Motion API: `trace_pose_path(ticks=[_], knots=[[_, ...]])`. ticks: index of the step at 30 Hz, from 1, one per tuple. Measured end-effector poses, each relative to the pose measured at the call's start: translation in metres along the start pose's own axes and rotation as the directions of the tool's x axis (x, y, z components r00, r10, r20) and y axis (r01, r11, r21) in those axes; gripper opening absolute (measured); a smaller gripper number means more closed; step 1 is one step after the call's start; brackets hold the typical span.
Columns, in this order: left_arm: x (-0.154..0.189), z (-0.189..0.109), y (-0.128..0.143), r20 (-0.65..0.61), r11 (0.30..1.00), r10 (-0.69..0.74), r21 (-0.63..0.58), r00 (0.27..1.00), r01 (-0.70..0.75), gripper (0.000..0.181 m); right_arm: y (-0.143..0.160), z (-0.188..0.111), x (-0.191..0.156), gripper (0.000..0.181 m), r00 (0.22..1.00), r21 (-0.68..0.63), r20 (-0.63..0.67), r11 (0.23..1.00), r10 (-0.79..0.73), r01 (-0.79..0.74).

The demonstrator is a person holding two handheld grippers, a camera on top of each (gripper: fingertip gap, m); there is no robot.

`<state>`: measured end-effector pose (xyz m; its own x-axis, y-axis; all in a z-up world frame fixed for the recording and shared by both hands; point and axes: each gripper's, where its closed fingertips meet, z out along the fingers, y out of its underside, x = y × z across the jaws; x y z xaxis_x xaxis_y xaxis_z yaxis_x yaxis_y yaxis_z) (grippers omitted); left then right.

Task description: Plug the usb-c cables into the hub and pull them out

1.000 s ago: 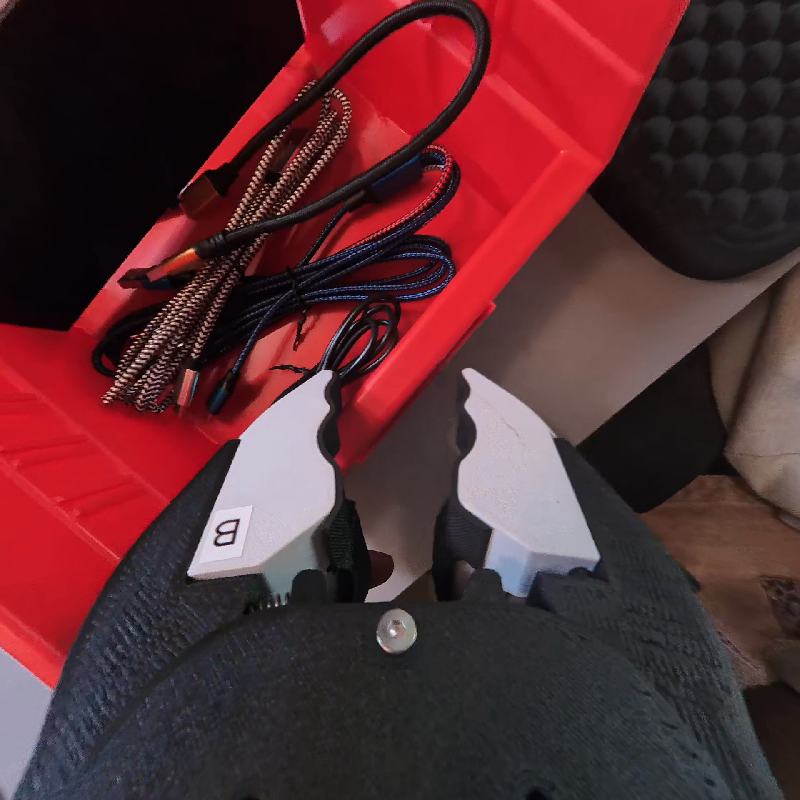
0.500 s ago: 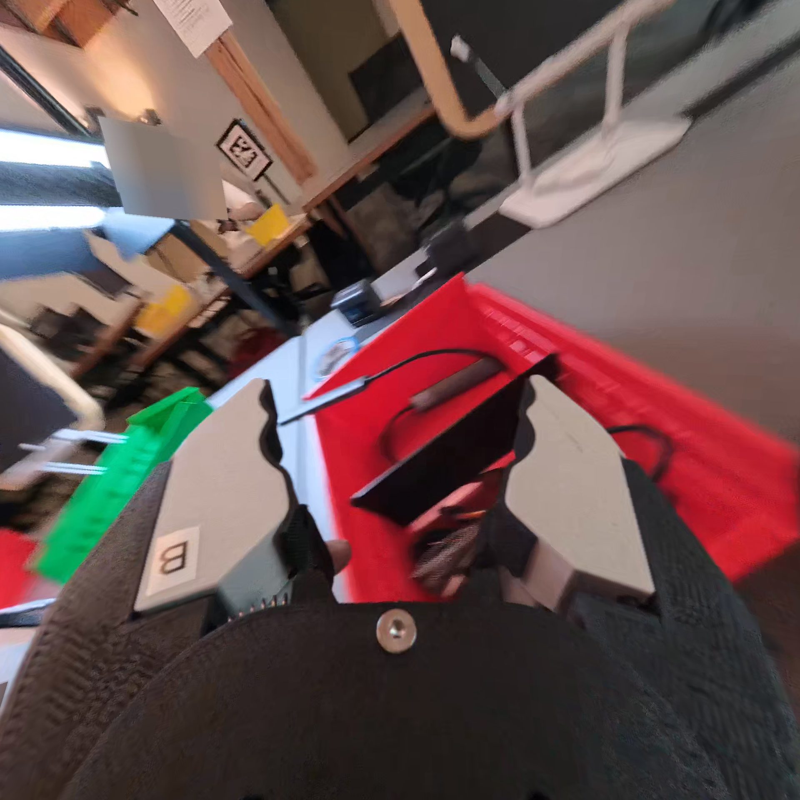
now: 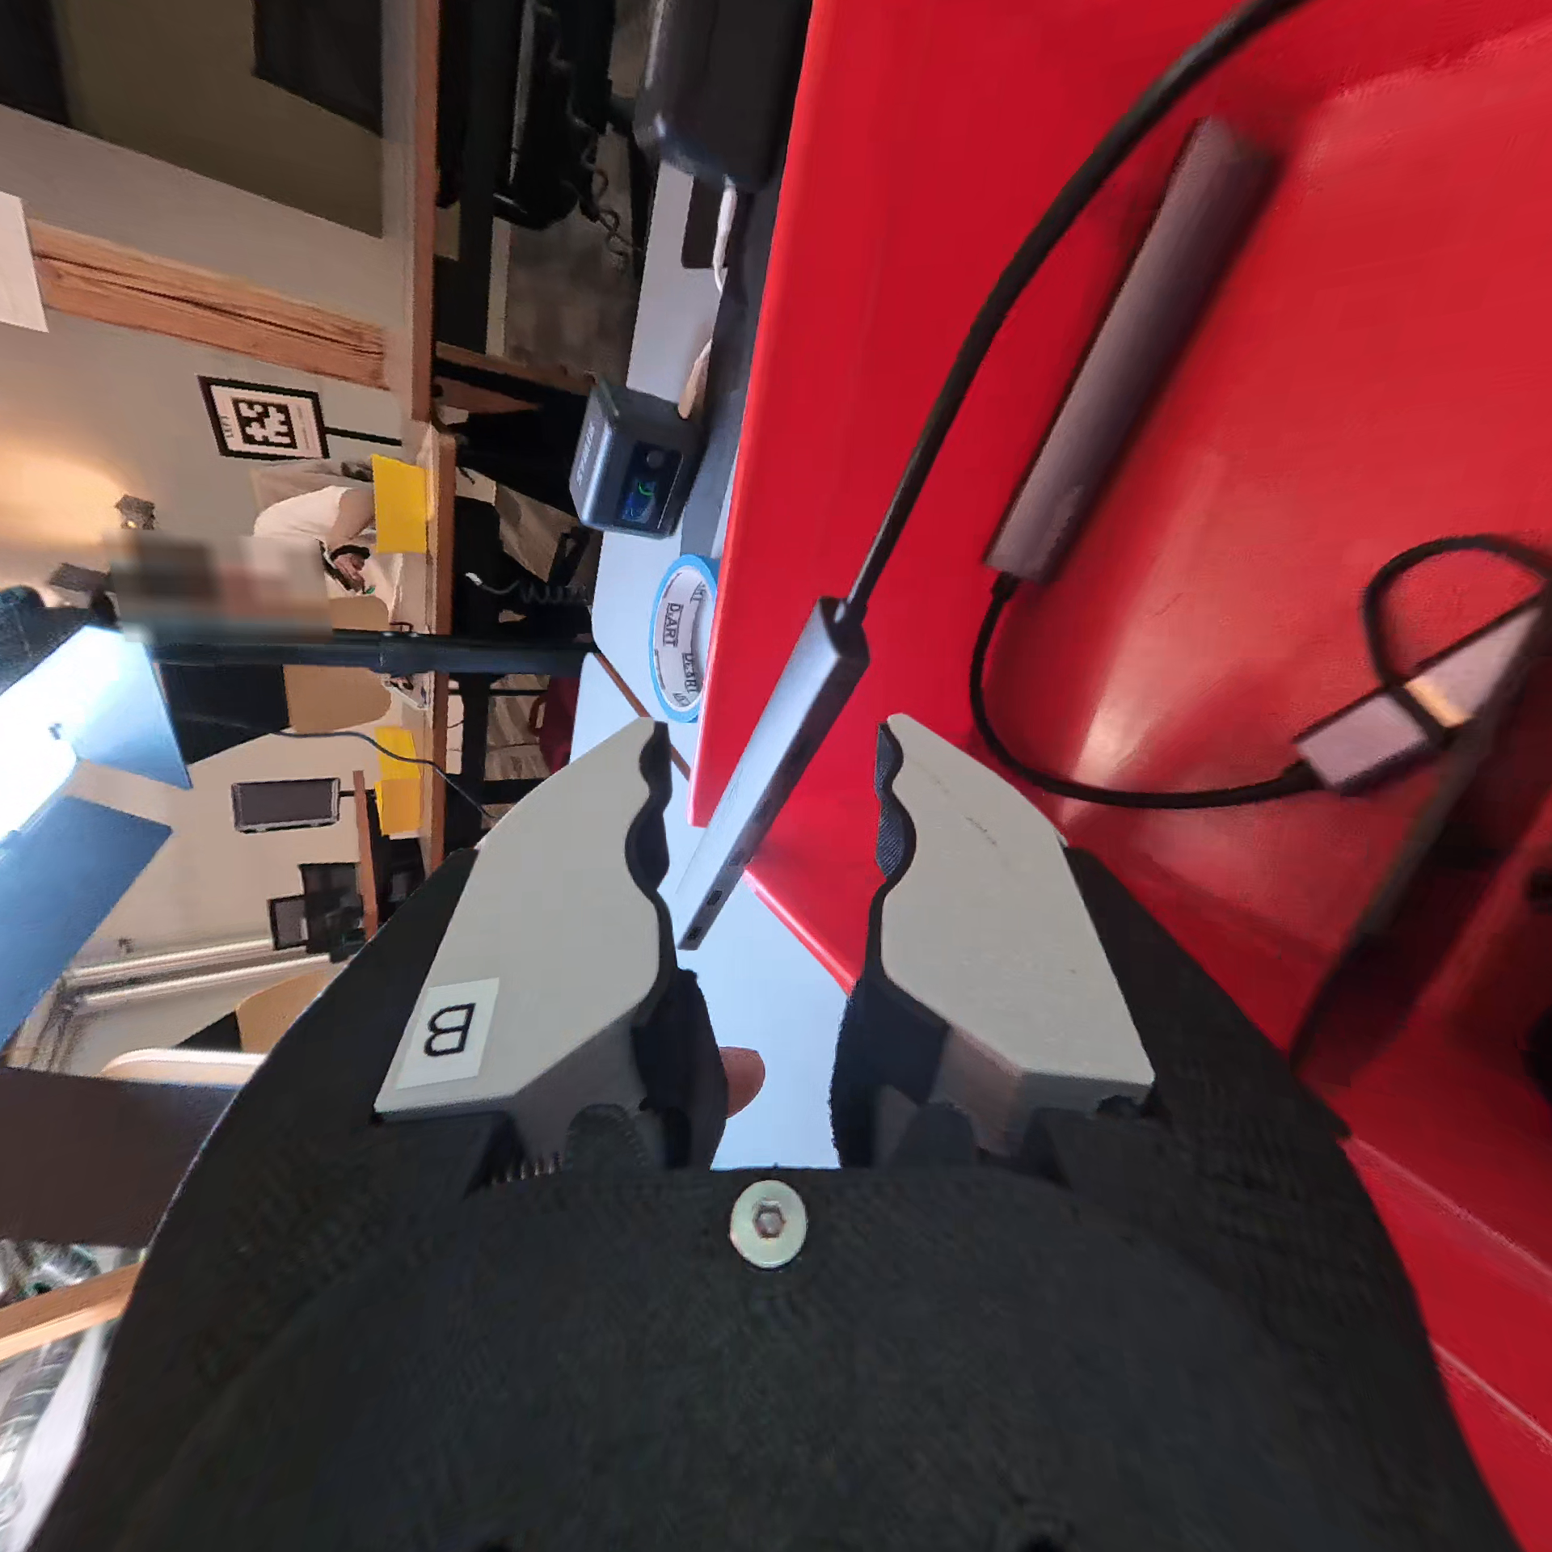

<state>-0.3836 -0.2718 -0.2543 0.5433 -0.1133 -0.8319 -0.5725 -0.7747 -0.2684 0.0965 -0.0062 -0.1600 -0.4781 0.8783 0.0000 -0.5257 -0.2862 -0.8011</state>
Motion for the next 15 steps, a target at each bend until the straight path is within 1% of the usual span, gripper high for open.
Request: trace_pose_path(ticks=[1, 3, 4, 6, 8, 9, 10, 11, 13, 15], knots=[[-0.004, 0.003, 0.003, 0.02, 1.0, 0.001, 0.009, 1.0, -0.001, 0.045, 0.002, 0.001, 0.0, 0.048, 1.0, -0.009, -0.007, 1.0, -0.03, 0.03], [-0.01, 0.006, 0.0, 0.04, 0.999, 0.004, 0.041, 0.999, -0.005, 0.046, 0.006, 0.003, 0.001, 0.054, 0.997, -0.017, -0.024, 0.997, -0.071, 0.071], [-0.011, 0.007, 0.002, 0.037, 0.999, 0.035, 0.02, 0.999, -0.036, 0.046, 0.008, 0.004, 0.001, 0.055, 0.996, -0.02, -0.03, 0.996, -0.085, 0.085], [-0.009, 0.011, 0.009, 0.004, 0.989, 0.132, -0.062, 0.991, -0.131, 0.043, 0.012, 0.007, 0.001, 0.055, 0.993, -0.038, -0.036, 0.993, -0.115, 0.114], [-0.006, 0.015, 0.01, -0.036, 0.976, 0.195, -0.093, 0.98, -0.198, 0.035, 0.014, 0.008, -0.002, 0.053, 0.986, -0.042, -0.032, 0.986, -0.164, 0.163], [-0.007, 0.016, 0.011, -0.042, 0.964, 0.234, -0.123, 0.971, -0.237, 0.023, 0.014, 0.009, -0.002, 0.053, 0.982, -0.04, -0.034, 0.982, -0.188, 0.187], [-0.012, 0.016, 0.014, -0.021, 0.947, 0.277, -0.164, 0.961, -0.277, 0.009, 0.015, 0.009, -0.003, 0.054, 0.978, -0.041, -0.037, 0.978, -0.206, 0.205], [-0.016, 0.016, 0.014, -0.002, 0.934, 0.311, -0.186, 0.951, -0.305, 0.0, 0.016, 0.01, -0.003, 0.055, 0.975, -0.046, -0.038, 0.975, -0.218, 0.216], [-0.023, 0.01, 0.009, 0.04, 0.936, 0.313, -0.185, 0.949, -0.3, 0.0, 0.018, 0.01, -0.004, 0.052, 0.972, -0.06, -0.035, 0.971, -0.233, 0.231], [-0.034, -0.002, 0.003, 0.096, 0.955, 0.262, -0.173, 0.96, -0.243, 0.0, 0.019, 0.009, -0.004, 0.048, 0.969, -0.07, -0.036, 0.967, -0.246, 0.243]])
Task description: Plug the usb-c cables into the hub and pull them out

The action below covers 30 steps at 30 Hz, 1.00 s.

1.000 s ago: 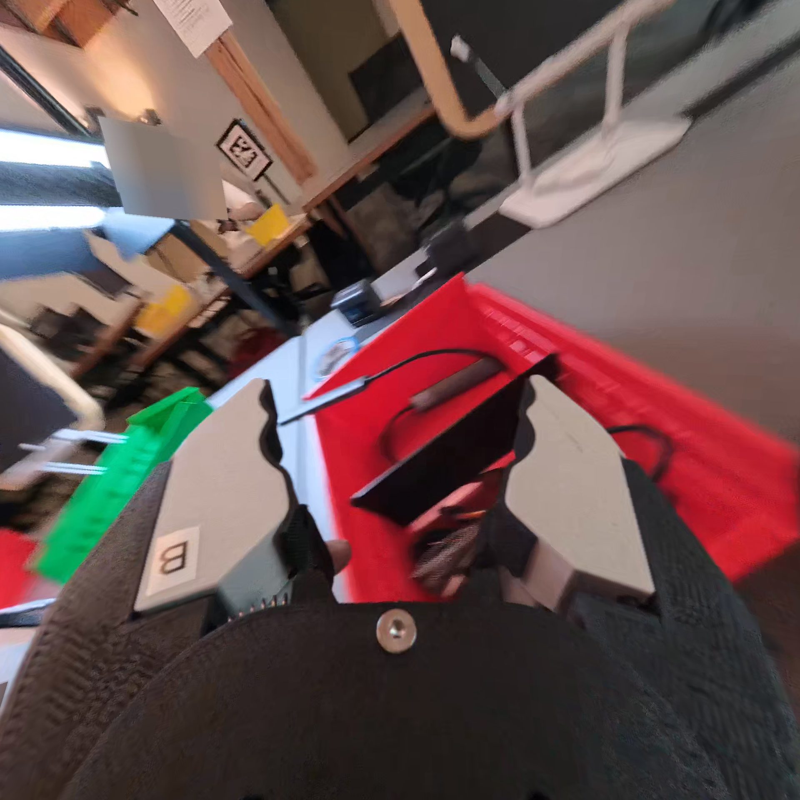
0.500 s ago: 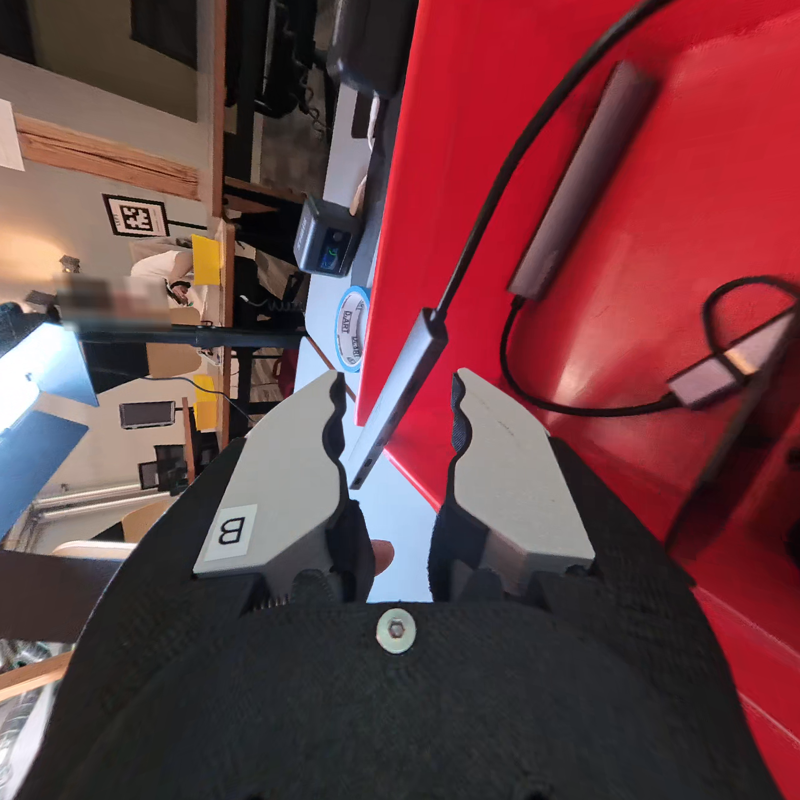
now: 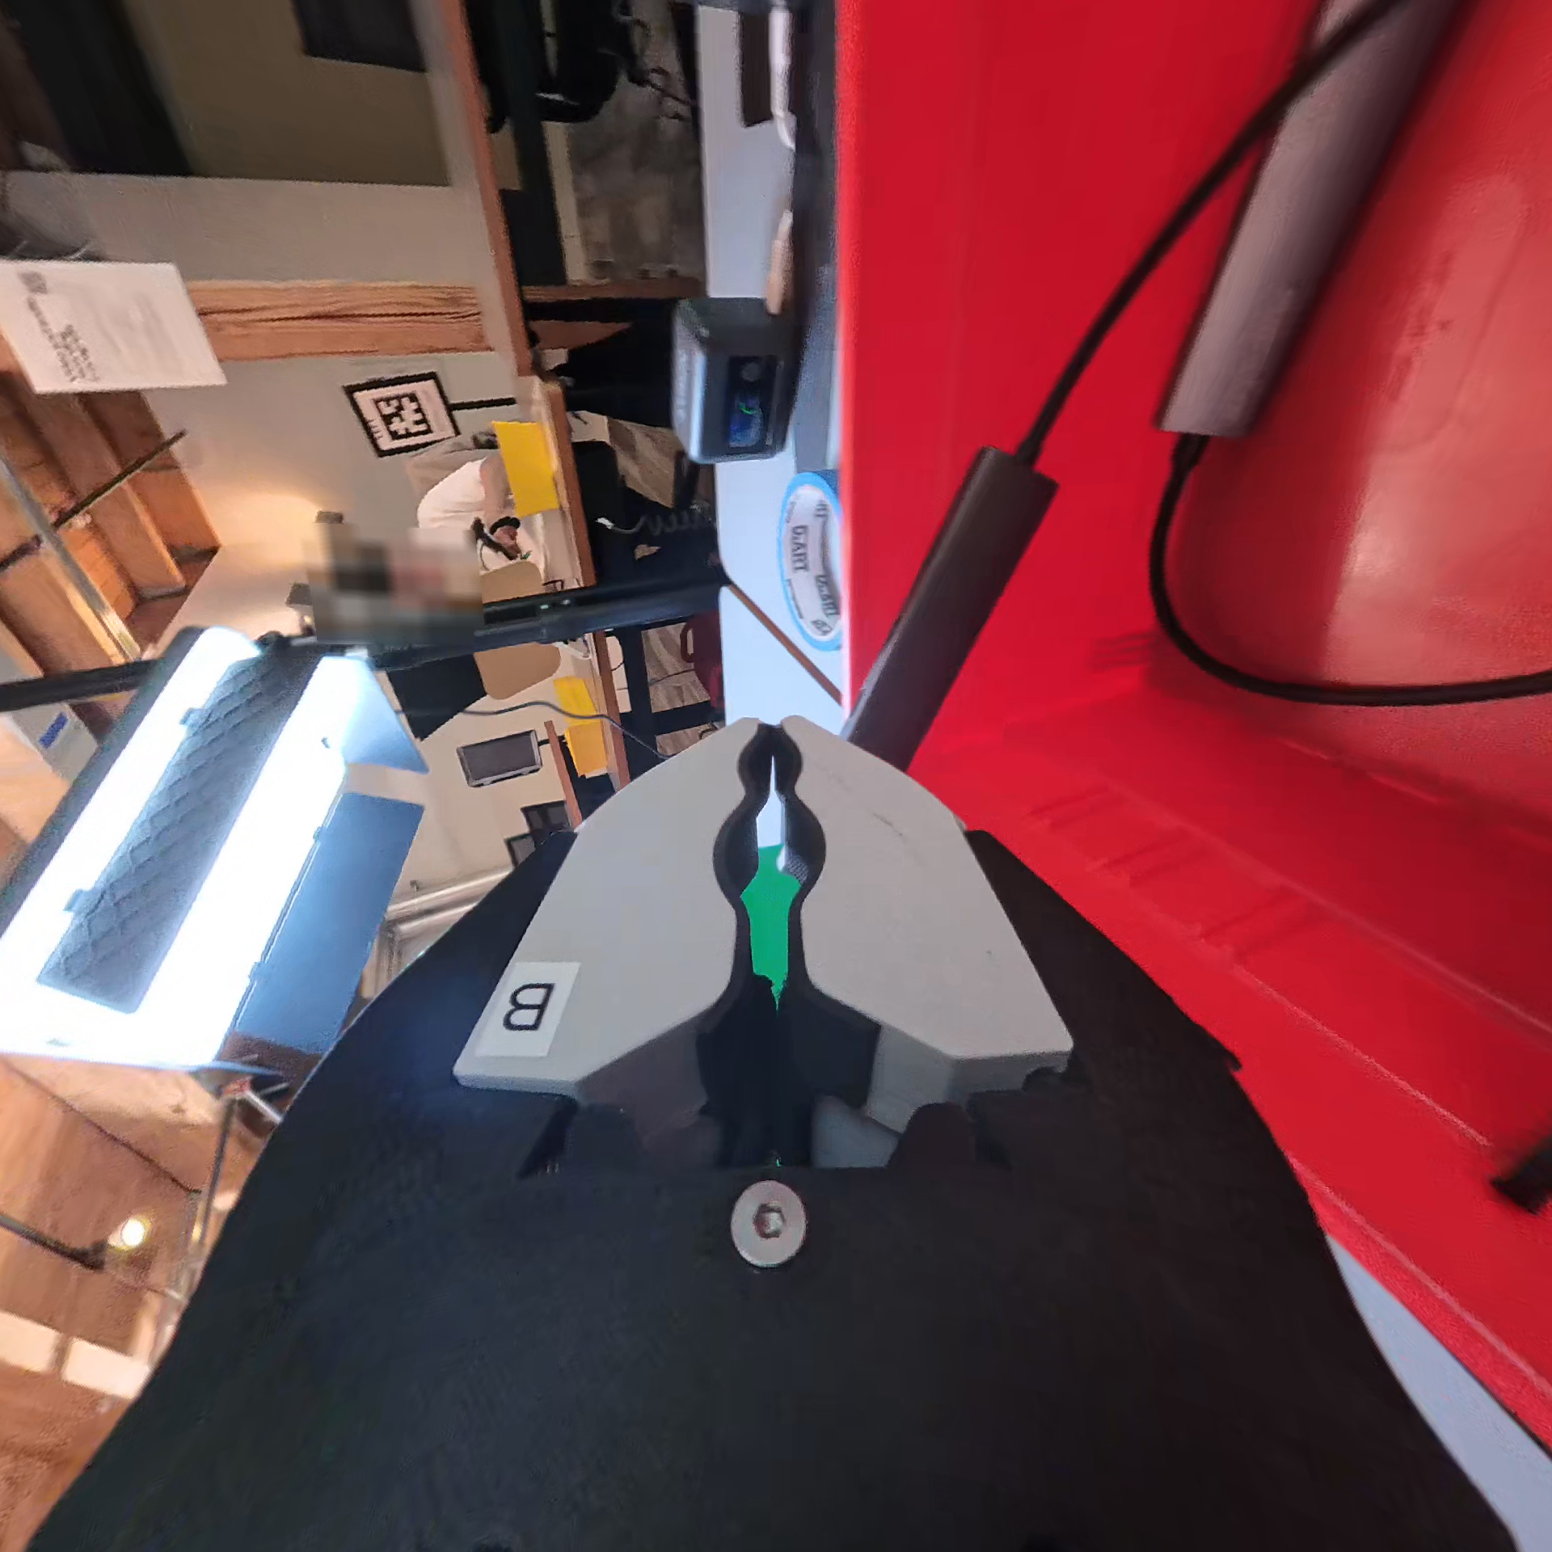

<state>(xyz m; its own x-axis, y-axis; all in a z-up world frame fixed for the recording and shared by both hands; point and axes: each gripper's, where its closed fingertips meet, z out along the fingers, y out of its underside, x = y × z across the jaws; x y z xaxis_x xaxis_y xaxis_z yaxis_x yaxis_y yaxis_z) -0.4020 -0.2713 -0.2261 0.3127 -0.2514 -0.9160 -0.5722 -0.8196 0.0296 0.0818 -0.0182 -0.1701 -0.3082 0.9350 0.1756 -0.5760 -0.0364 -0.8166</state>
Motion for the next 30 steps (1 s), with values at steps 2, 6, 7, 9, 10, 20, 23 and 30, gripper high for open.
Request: trace_pose_path(ticks=[2, 6, 7, 9, 10, 20, 23, 30], knots=[[-0.006, -0.011, -0.002, -0.007, 0.999, -0.039, 0.028, 0.999, 0.039, 0.0, 0.0, 0.0, -0.001, 0.048, 1.0, -0.006, 0.005, 1.0, -0.005, 0.005], [0.015, -0.014, 0.004, -0.235, 0.986, -0.159, 0.005, 0.959, 0.164, 0.021, 0.0, 0.001, -0.005, 0.056, 1.0, -0.003, 0.019, 1.0, 0.007, -0.007], [0.019, -0.012, 0.007, -0.276, 0.976, -0.213, -0.015, 0.937, 0.218, 0.041, 0.001, 0.002, -0.006, 0.057, 1.0, -0.006, 0.023, 1.0, 0.005, -0.005], [0.016, -0.006, 0.016, -0.289, 0.956, -0.29, -0.049, 0.912, 0.289, 0.058, 0.002, 0.003, -0.008, 0.058, 1.0, -0.016, 0.025, 1.0, -0.01, 0.01], [0.014, -0.004, 0.018, -0.303, 0.943, -0.328, -0.046, 0.895, 0.33, 0.059, 0.004, 0.003, -0.009, 0.059, 1.0, -0.024, 0.025, 1.0, -0.019, 0.02], [-0.003, 0.016, 0.038, -0.595, 0.286, -0.767, 0.021, 0.242, 0.958, 0.054, 0.007, 0.004, -0.007, 0.06, 1.0, -0.029, 0.024, 0.999, -0.014, 0.014], [-0.004, 0.007, 0.029, -0.766, 0.019, -0.642, 0.003, 0.015, 1.0, 0.053, 0.005, 0.005, -0.007, 0.059, 1.0, -0.019, 0.03, 1.0, 0.003, -0.002], [0.007, 0.018, 0.04, -0.754, 0.002, -0.656, -0.043, -0.031, 0.999, 0.06, 0.009, 0.008, -0.011, 0.059, 0.999, -0.038, 0.048, 0.999, 0.004, -0.002]])
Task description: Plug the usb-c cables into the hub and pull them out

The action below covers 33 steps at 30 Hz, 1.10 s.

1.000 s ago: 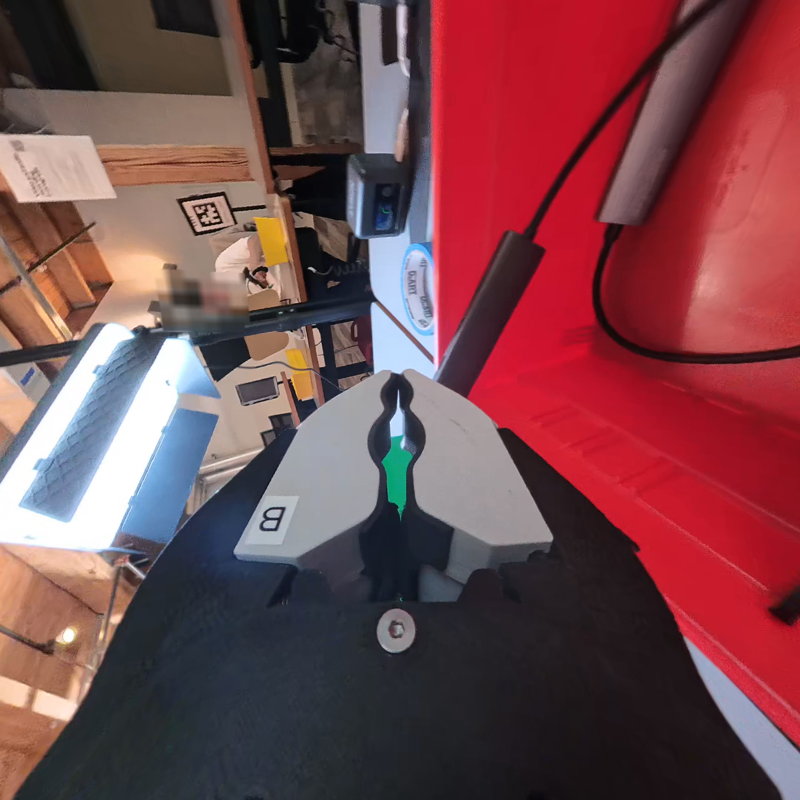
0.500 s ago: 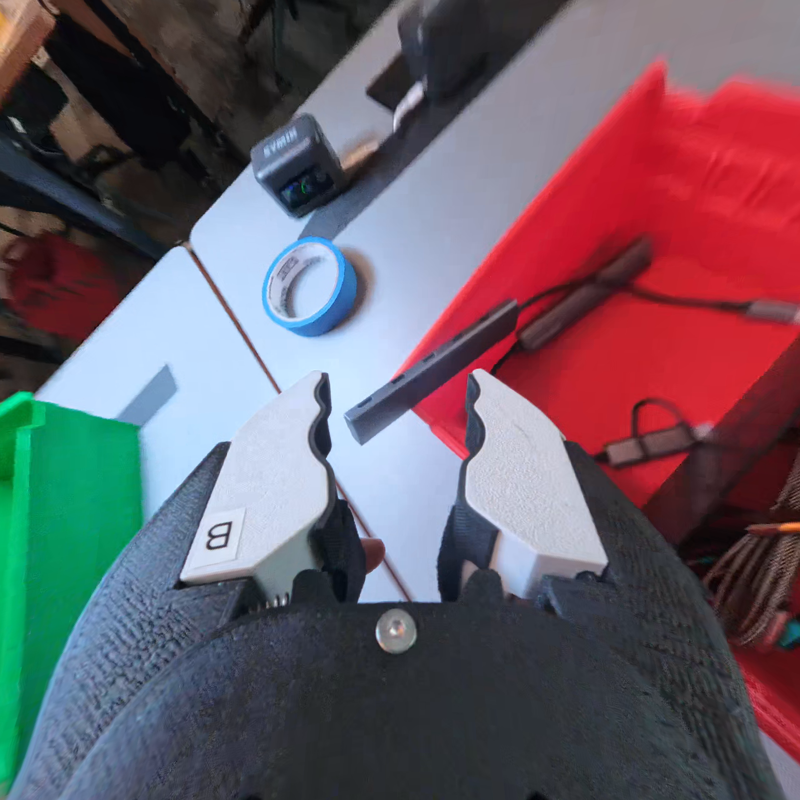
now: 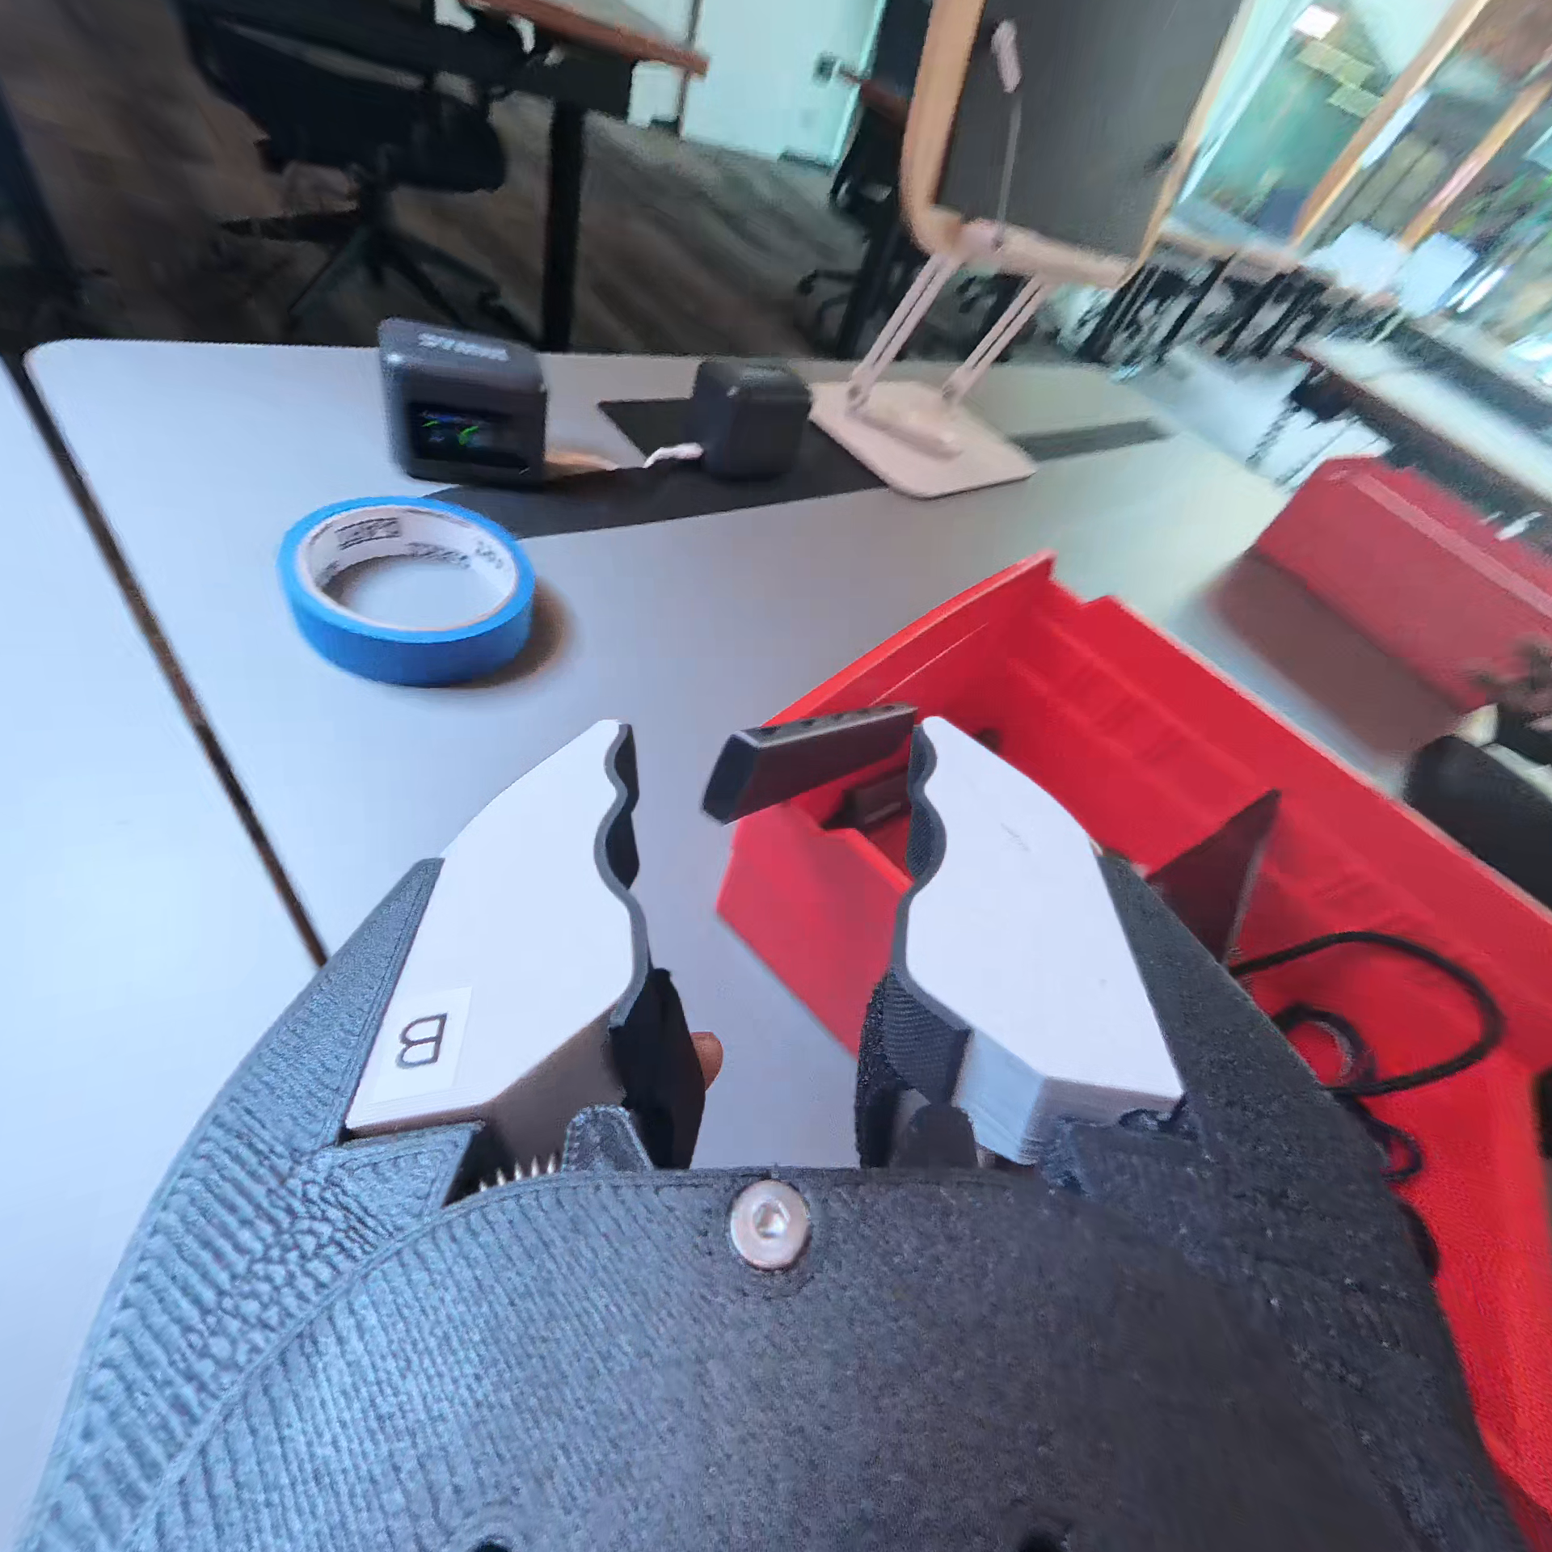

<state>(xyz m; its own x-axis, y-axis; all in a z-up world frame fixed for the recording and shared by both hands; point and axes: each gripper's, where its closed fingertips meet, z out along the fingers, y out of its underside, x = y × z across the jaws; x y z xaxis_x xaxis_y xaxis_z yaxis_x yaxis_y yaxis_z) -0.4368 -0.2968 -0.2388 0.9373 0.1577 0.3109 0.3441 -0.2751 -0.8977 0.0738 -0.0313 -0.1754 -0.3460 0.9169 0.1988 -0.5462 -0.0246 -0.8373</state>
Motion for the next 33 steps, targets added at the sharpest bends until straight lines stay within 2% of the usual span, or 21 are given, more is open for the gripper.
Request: trace_pose_path(ticks=[2, 4, 6, 9, 11, 14, 17, 20, 23, 27, 31, 33], knots=[[-0.006, 0.0, 0.003, 0.041, 0.998, 0.043, -0.054, 0.998, -0.041, 0.062, 0.001, 0.001, -0.001, 0.058, 1.0, -0.005, 0.004, 1.0, -0.001, 0.001], [-0.003, 0.002, 0.004, 0.024, 0.994, 0.066, -0.086, 0.998, -0.063, 0.063, 0.002, 0.001, -0.002, 0.058, 1.0, -0.01, 0.009, 1.0, -0.005, 0.005], [0.0, 0.005, 0.003, 0.003, 0.99, 0.105, -0.094, 0.994, -0.104, 0.054, 0.002, 0.001, -0.003, 0.058, 1.0, -0.011, 0.014, 1.0, -0.005, 0.005], [-0.004, 0.006, 0.013, 0.016, 0.975, 0.146, -0.169, 0.989, -0.142, 0.036, 0.0, 0.002, -0.006, 0.057, 1.0, -0.002, 0.024, 1.0, -0.003, 0.003], [-0.003, 0.008, 0.014, 0.002, 0.975, 0.15, -0.167, 0.989, -0.148, 0.023, 0.0, 0.003, -0.007, 0.057, 1.0, -0.002, 0.026, 1.0, -0.006, 0.006], [0.006, 0.008, 0.008, -0.015, 0.963, 0.234, -0.132, 0.972, -0.234, 0.018, 0.004, 0.003, -0.007, 0.057, 0.999, -0.024, 0.028, 1.0, -0.018, 0.019], [0.018, 0.0, 0.006, -0.04, 0.926, 0.336, -0.166, 0.941, -0.338, 0.015, 0.006, 0.003, -0.007, 0.056, 0.999, -0.034, 0.027, 0.999, -0.026, 0.027], [0.051, -0.01, -0.024, -0.076, 0.899, 0.424, -0.085, 0.903, -0.429, 0.01, 0.006, 0.003, -0.006, 0.056, 0.999, -0.033, 0.024, 0.999, -0.029, 0.03], [0.092, -0.023, -0.062, -0.059, 0.832, 0.552, -0.019, 0.832, -0.554, 0.009, 0.005, 0.003, -0.006, 0.055, 0.999, -0.032, 0.025, 0.999, -0.028, 0.029], [0.161, -0.041, -0.112, -0.024, 0.706, 0.707, 0.064, 0.706, -0.705, 0.008, 0.004, 0.002, -0.008, 0.055, 0.999, -0.03, 0.026, 0.999, -0.042, 0.043], [0.245, -0.053, -0.155, 0.127, 0.491, 0.852, 0.145, 0.508, -0.859, 0.009, 0.005, 0.002, -0.007, 0.054, 0.997, -0.042, 0.014, 0.996, -0.076, 0.076], [0.288, -0.05, -0.159, 0.206, 0.354, 0.902, 0.152, 0.38, -0.923, 0.009, 0.005, 0.001, -0.009, 0.061, 0.992, -0.054, 0.014, 0.99, -0.129, 0.129]])
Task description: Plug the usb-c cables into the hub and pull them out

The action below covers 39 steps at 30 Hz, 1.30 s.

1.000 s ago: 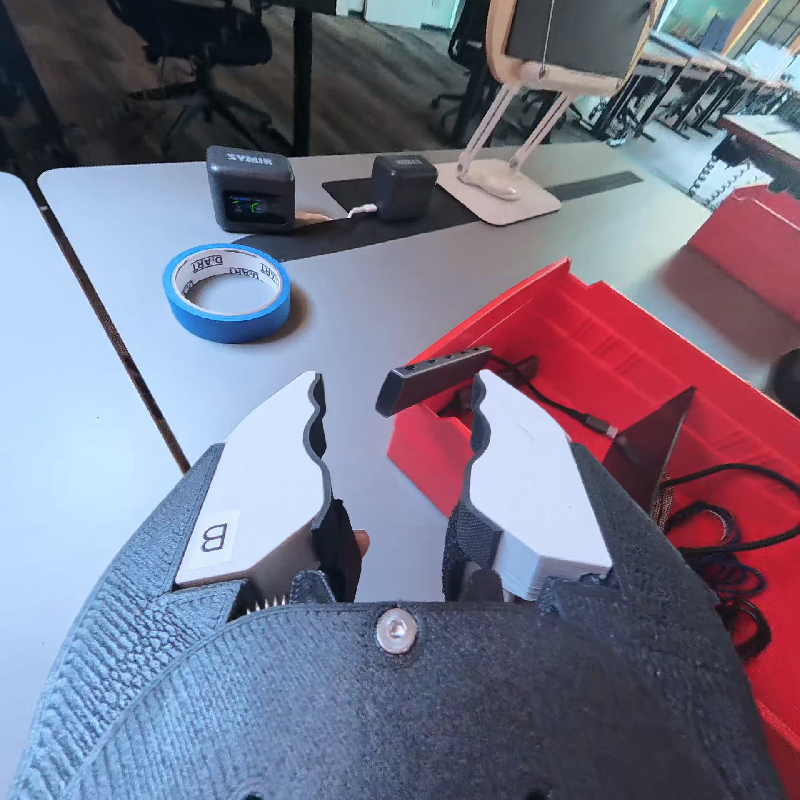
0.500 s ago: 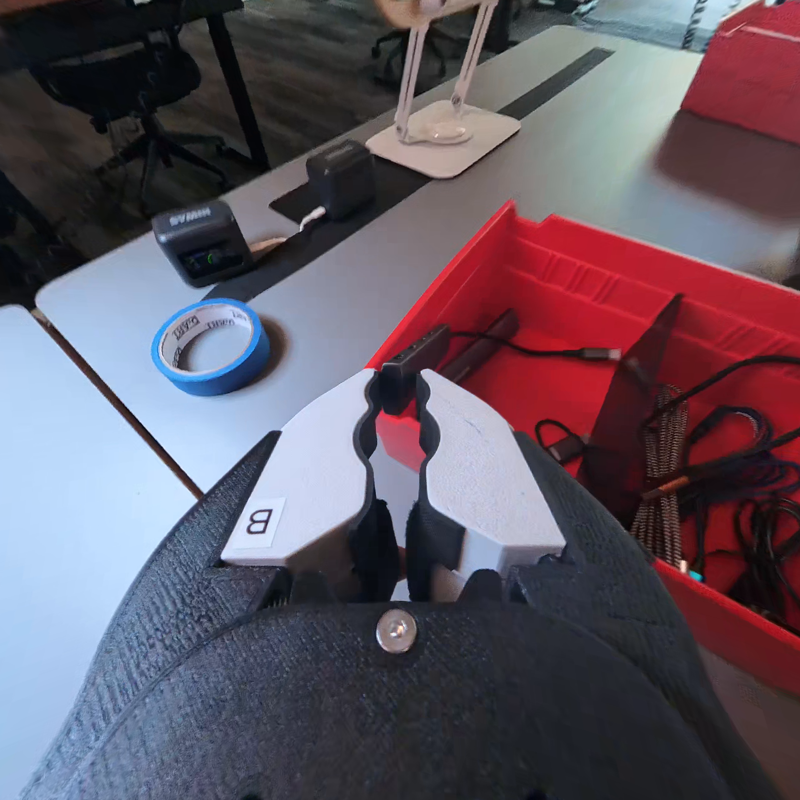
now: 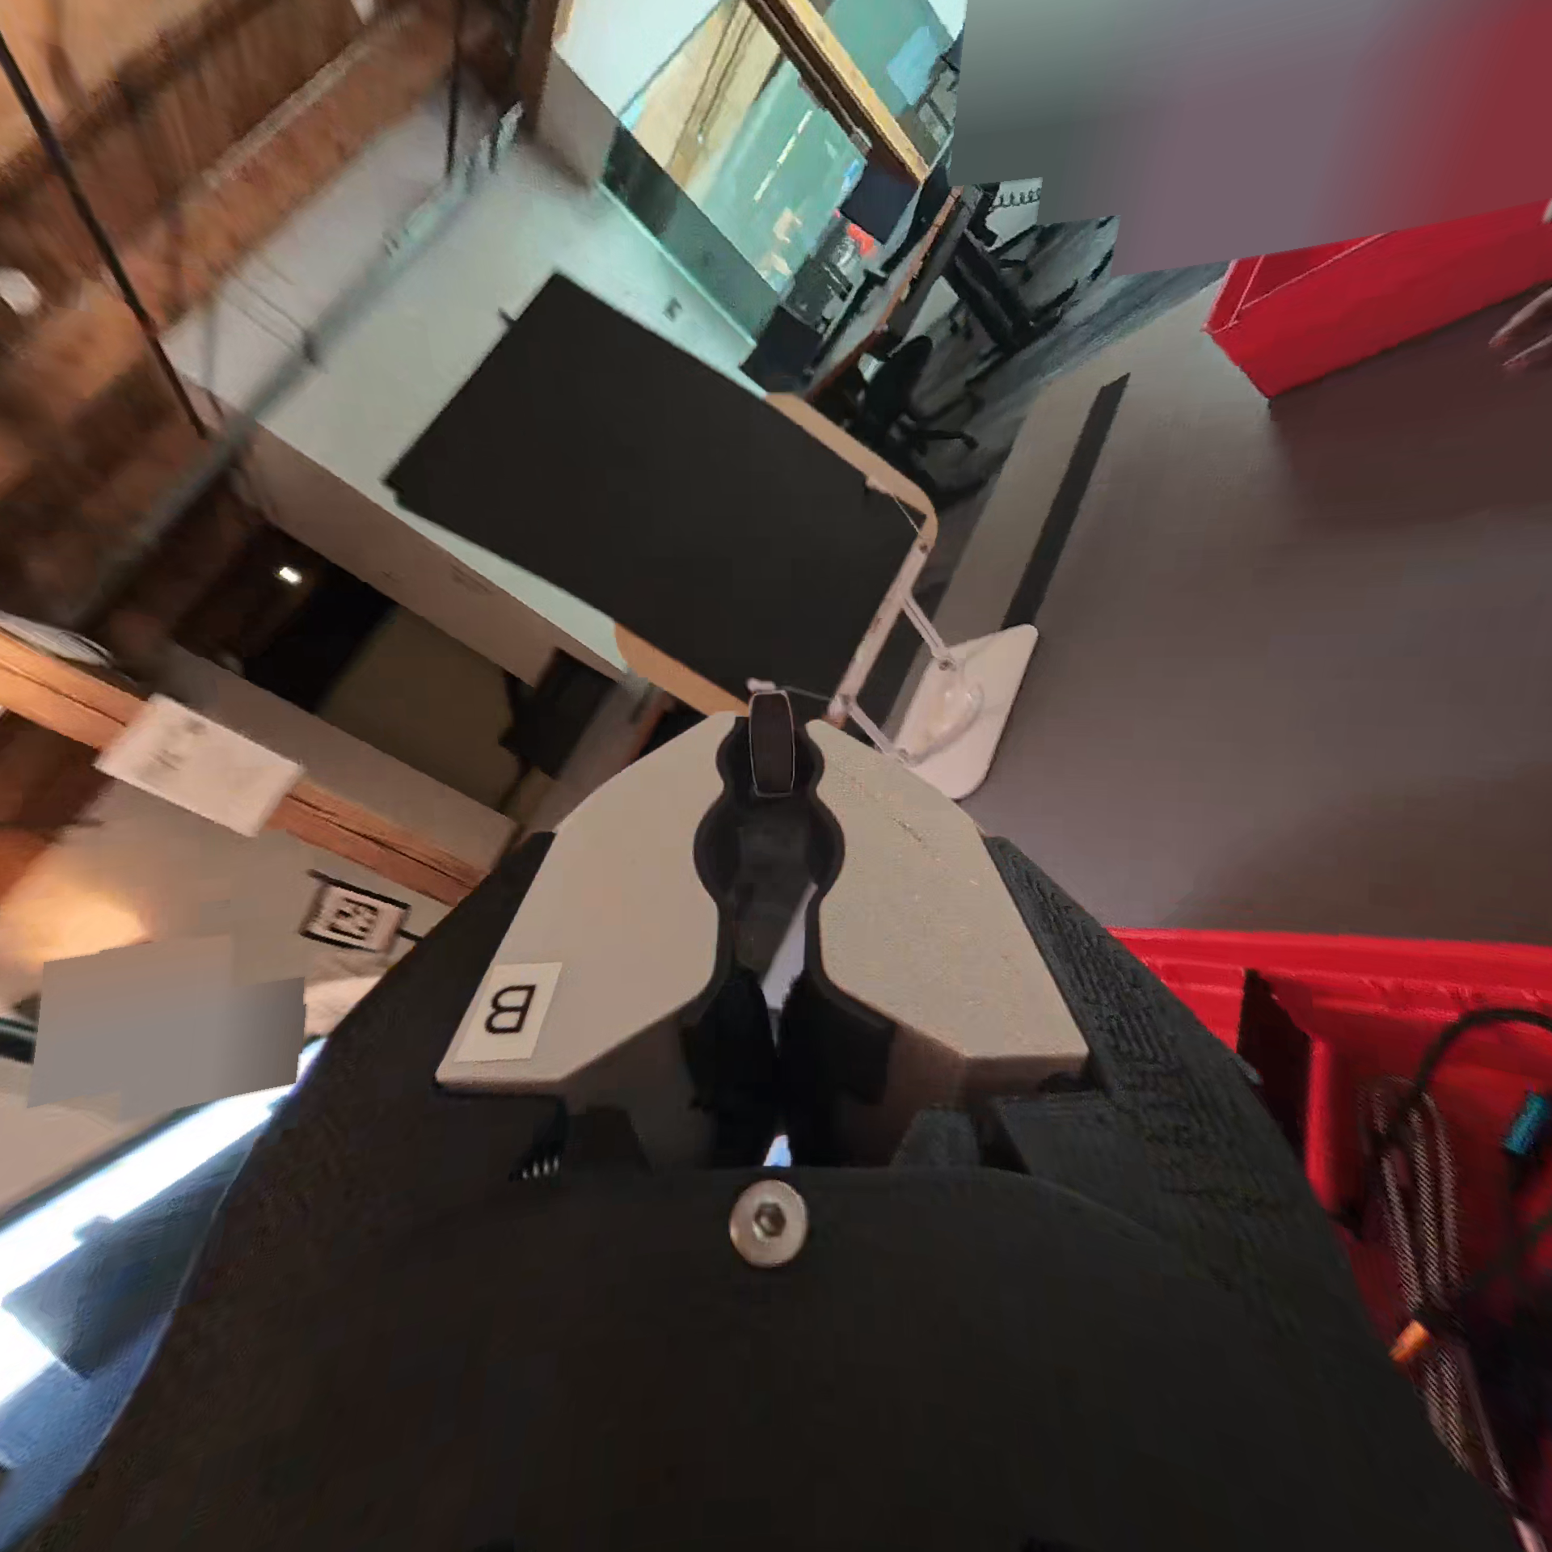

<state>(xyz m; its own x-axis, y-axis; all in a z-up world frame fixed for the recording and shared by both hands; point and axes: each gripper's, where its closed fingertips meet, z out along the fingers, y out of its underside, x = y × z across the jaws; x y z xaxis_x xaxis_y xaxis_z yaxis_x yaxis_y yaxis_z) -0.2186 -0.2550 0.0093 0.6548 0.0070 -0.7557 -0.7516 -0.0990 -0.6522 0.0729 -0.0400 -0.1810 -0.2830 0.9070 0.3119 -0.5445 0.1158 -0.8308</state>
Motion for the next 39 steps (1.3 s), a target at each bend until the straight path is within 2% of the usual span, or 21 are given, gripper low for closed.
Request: trace_pose_path(ticks=[2, 4, 9, 12, 14, 19, 22, 25, 28, 29, 30, 31, 34, 35, 36, 39], knots=[[0.028, 0.013, -0.031, 0.034, 0.992, 0.123, 0.021, 0.992, -0.124, 0.009, -0.005, -0.001, 0.001, 0.066, 0.996, 0.015, -0.032, 0.997, -0.082, 0.082], [0.066, 0.029, -0.049, 0.052, 0.974, 0.226, 0.015, 0.973, -0.227, 0.008, -0.011, -0.001, 0.0, 0.069, 0.989, 0.035, -0.053, 0.99, -0.136, 0.138], [0.163, 0.08, -0.06, 0.075, 0.897, 0.44, -0.082, 0.895, -0.435, 0.008, -0.008, 0.001, -0.006, 0.07, 0.967, 0.0, -0.05, 0.968, -0.25, 0.25], [0.219, 0.106, -0.073, 0.024, 0.898, 0.44, 0.001, 0.898, -0.44, 0.008, 0.002, 0.007, -0.014, 0.071, 0.932, -0.064, -0.021, 0.93, -0.363, 0.361], [0.254, 0.12, -0.077, -0.053, 0.905, 0.422, 0.078, 0.905, -0.417, 0.009, 0.009, 0.01, -0.019, 0.07, 0.896, -0.106, 0.0, 0.891, -0.445, 0.442], [0.315, 0.131, -0.087, -0.204, 0.872, 0.463, 0.279, 0.863, -0.402, 0.008, 0.03, 0.013, -0.023, 0.07, 0.804, -0.223, 0.069, 0.776, -0.591, 0.589], [0.333, 0.129, -0.095, -0.276, 0.861, 0.462, 0.368, 0.843, -0.352, 0.008, 0.047, 0.013, -0.024, 0.07, 0.759, -0.294, 0.128, 0.706, -0.638, 0.644], [0.346, 0.125, -0.099, -0.341, 0.843, 0.488, 0.421, 0.804, -0.334, 0.008, 0.047, 0.016, -0.026, 0.063, 0.704, -0.293, 0.129, 0.651, -0.698, 0.7], [0.357, 0.116, -0.108, -0.392, 0.825, 0.487, 0.501, 0.781, -0.263, 0.008, 0.051, 0.015, -0.029, 0.039, 0.669, -0.301, 0.157, 0.61, -0.726, 0.733], [0.36, 0.114, -0.111, -0.406, 0.82, 0.482, 0.52, 0.776, -0.237, 0.008, 0.049, 0.015, -0.028, 0.017, 0.63, -0.302, 0.146, 0.572, -0.763, 0.762], [0.36, 0.113, -0.113, -0.403, 0.817, 0.475, 0.532, 0.782, -0.222, 0.008, 0.047, 0.014, -0.029, 0.011, 0.588, -0.3, 0.146, 0.53, -0.796, 0.793], [0.36, 0.113, -0.112, -0.408, 0.819, 0.467, 0.534, 0.785, -0.21, 0.008, 0.046, 0.013, -0.029, 0.01, 0.578, -0.308, 0.149, 0.517, -0.803, 0.798], [0.35, 0.12, -0.101, -0.418, 0.884, 0.339, 0.448, 0.843, -0.134, 0.01, 0.049, 0.01, -0.023, 0.007, 0.654, -0.363, 0.152, 0.574, -0.741, 0.734], [0.345, 0.121, -0.096, -0.411, 0.904, 0.288, 0.415, 0.865, -0.103, 0.015, 0.053, 0.007, -0.016, 0.007, 0.65, -0.409, 0.159, 0.55, -0.743, 0.728], [0.337, 0.12, -0.091, -0.387, 0.92, 0.24, 0.385, 0.89, -0.08, 0.027, 0.059, 0.004, -0.008, 0.007, 0.639, -0.46, 0.172, 0.513, -0.749, 0.725], [0.292, 0.101, -0.079, -0.224, 0.956, 0.053, 0.293, 0.973, 0.015, 0.046, 0.07, -0.01, 0.02, 0.007, 0.634, -0.605, 0.158, 0.433, -0.757, 0.668]])
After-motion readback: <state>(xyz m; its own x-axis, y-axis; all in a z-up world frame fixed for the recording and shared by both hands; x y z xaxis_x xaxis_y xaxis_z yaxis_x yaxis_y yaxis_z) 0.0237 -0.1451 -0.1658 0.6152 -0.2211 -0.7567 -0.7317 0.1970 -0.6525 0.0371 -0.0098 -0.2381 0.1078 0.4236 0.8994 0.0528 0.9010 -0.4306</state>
